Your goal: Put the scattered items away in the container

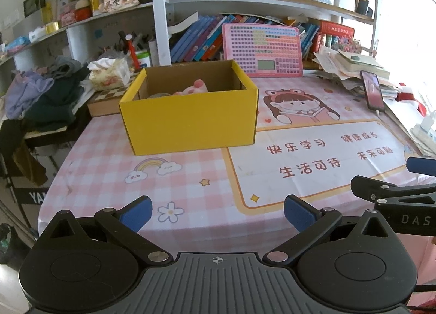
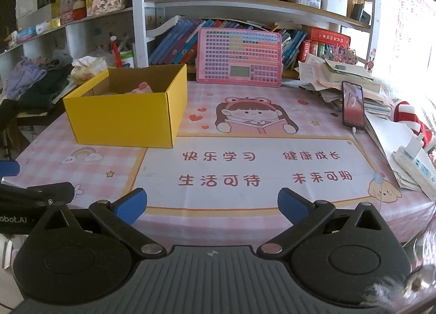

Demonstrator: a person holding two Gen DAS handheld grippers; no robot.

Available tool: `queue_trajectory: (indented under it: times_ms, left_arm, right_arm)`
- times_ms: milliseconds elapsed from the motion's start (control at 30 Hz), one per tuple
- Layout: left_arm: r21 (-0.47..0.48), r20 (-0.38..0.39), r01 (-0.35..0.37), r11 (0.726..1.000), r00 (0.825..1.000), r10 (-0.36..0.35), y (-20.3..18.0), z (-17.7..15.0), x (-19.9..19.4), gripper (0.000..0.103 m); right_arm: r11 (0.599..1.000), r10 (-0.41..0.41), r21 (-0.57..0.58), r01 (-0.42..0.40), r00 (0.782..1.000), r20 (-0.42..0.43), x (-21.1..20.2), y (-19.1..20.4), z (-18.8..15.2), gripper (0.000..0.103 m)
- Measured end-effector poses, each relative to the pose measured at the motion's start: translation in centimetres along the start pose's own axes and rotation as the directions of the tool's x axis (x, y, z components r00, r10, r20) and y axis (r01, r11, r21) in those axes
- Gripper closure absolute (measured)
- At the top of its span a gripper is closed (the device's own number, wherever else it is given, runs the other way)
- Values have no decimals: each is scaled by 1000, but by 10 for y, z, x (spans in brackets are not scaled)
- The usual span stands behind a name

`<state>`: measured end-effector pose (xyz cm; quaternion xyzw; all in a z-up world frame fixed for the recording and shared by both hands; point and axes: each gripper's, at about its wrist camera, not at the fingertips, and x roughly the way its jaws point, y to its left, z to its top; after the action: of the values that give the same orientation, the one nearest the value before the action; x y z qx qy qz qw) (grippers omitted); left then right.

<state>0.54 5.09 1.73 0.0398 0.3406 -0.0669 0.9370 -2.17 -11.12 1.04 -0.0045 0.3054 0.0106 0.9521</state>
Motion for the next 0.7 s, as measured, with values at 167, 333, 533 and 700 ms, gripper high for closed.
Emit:
queue_trajectory:
  times_ms: [167,333,533,700]
  left_arm:
    - [4,3,2,1000,1000,-2,0,-1,-1,0]
    - [9,3,0,1000,1000,0,-2,0,-2,0]
    - [9,0,-1,1000,1000,1,-2,-1,-2,0]
    - [-5,-11,9,1000,1000,-9,0,-1,-1,0]
  right_arm:
    - [1000,-2,0,2,1000,1,0,1,0,0]
    - [1000,0,-5,0,1000,2,-1,2,0,0]
    - [1000,0,-7,0,1000,0,-1,4,-1,0]
    - [1000,-1,-10,1,1000,1,-1,4,-1,0]
